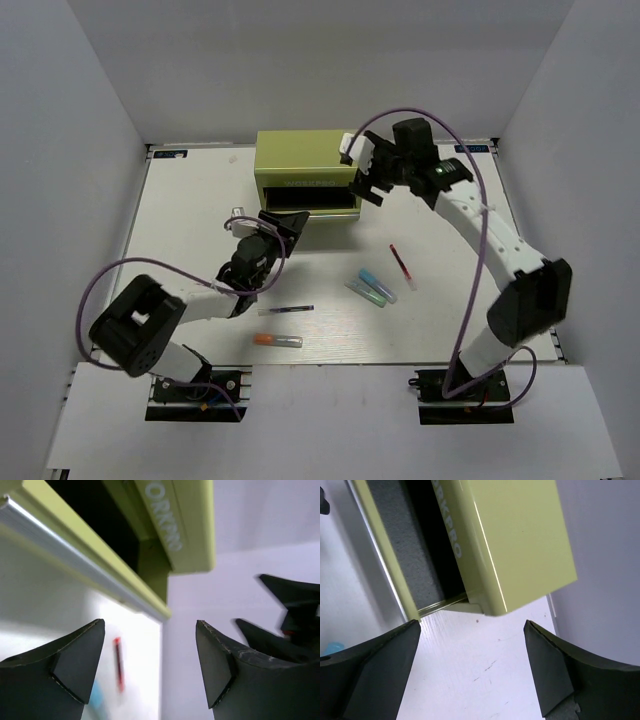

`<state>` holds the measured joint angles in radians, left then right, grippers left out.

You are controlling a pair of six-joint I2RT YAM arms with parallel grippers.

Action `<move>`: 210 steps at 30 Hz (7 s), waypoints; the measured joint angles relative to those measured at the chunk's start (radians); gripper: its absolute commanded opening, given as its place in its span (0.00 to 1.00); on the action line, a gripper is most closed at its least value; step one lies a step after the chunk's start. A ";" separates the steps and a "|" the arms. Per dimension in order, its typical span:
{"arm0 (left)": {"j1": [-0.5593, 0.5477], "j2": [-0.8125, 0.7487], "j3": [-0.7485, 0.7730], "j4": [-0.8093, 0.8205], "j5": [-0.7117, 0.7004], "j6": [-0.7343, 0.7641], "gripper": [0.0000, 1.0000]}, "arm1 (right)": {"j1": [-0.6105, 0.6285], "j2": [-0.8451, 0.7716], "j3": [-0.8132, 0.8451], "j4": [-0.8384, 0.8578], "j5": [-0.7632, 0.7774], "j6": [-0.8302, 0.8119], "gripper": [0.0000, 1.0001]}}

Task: Sort the stationery into containers
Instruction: Pick up the stationery from the center of the board, then place the stationery in the drawer, then pick up the stationery from the center of the board, then place the stationery in the drawer, then pick up the stationery from the center of the board.

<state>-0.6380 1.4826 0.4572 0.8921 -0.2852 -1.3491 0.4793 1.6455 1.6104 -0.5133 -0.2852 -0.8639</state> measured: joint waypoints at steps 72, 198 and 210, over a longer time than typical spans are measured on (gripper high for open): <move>-0.007 -0.634 0.201 -1.759 0.158 -0.249 1.00 | 0.072 -0.252 -0.808 0.188 0.037 0.341 0.07; 0.085 0.188 0.843 -1.236 0.042 -0.322 0.79 | 0.003 -0.278 -0.921 0.307 -0.226 0.412 0.80; 0.085 -0.161 0.663 -1.376 0.060 -0.019 0.74 | 0.094 -0.121 -0.906 0.417 -0.071 0.410 0.54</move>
<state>-0.5529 1.3216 1.1206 -0.4843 -0.2256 -1.3678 0.5732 1.5242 0.7044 -0.0967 -0.3565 -0.4541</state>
